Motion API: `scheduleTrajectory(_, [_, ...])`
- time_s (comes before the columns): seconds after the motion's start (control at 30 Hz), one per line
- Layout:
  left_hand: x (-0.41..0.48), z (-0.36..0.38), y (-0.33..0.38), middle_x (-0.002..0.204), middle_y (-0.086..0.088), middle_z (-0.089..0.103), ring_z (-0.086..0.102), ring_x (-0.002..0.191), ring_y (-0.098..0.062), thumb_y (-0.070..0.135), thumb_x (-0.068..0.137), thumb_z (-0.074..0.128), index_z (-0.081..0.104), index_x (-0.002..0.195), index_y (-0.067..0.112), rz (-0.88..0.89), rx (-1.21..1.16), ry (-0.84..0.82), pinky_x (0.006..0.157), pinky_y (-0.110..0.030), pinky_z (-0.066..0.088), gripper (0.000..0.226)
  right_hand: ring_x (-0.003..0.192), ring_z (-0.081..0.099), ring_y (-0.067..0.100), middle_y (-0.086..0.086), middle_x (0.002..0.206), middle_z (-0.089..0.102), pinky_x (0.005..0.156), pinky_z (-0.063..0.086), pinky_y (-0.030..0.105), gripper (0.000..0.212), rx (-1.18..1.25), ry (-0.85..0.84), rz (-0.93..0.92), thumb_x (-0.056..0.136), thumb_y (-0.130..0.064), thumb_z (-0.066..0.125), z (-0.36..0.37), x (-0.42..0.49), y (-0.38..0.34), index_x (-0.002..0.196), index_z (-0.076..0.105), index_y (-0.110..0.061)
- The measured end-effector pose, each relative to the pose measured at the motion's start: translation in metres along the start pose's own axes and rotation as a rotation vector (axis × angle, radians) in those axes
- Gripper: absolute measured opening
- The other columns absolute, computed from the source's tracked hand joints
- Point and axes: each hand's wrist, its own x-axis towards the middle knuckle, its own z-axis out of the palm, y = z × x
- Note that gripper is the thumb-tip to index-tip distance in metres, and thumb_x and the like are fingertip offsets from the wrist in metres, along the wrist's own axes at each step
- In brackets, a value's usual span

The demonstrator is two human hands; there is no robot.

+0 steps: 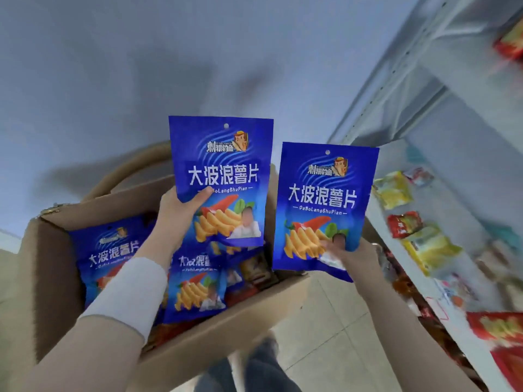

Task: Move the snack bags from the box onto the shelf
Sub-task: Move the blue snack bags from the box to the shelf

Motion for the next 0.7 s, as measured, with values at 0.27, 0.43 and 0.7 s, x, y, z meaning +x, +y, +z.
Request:
scheduleTrajectory(0.27, [-0.04, 0.219, 0.102, 0.088, 0.011, 0.068, 0.066, 0.076, 0.0, 0.019, 0.083, 0.068, 0.06, 0.097, 0.023, 0.301, 0.011, -0.396, 0.069, -0.02, 0.052, 0.017, 0.062, 0.051, 0.014, 0.001, 0.065, 0.056, 0.055, 0.038, 0.024, 0.016, 0.246, 0.388, -0.053, 0.083, -0.021, 0.067, -0.194, -0.019, 0.015, 0.076, 0.054, -0.014])
scheduleTrajectory(0.43, [-0.082, 0.388, 0.144, 0.096, 0.014, 0.063, 0.063, 0.087, -0.006, 0.024, 0.086, 0.064, 0.053, 0.11, 0.022, 0.445, 0.005, -0.597, 0.069, -0.021, 0.05, 0.026, 0.073, 0.054, 0.025, 0.013, 0.076, 0.057, 0.067, 0.045, 0.038, 0.028, 0.415, 0.559, -0.058, 0.076, -0.026, 0.076, -0.332, -0.002, 0.036, 0.081, 0.055, -0.007])
scheduleTrajectory(0.7, [-0.128, 0.607, 0.174, 0.092, 0.01, 0.066, 0.065, 0.083, -0.006, 0.018, 0.086, 0.065, 0.058, 0.106, 0.018, 0.506, -0.007, -0.759, 0.067, -0.019, 0.053, 0.021, 0.067, 0.055, 0.017, 0.005, 0.077, 0.06, 0.062, 0.043, 0.028, 0.027, 0.492, 0.733, -0.151, 0.077, -0.025, 0.074, -0.508, 0.047, 0.06, 0.089, 0.057, -0.008])
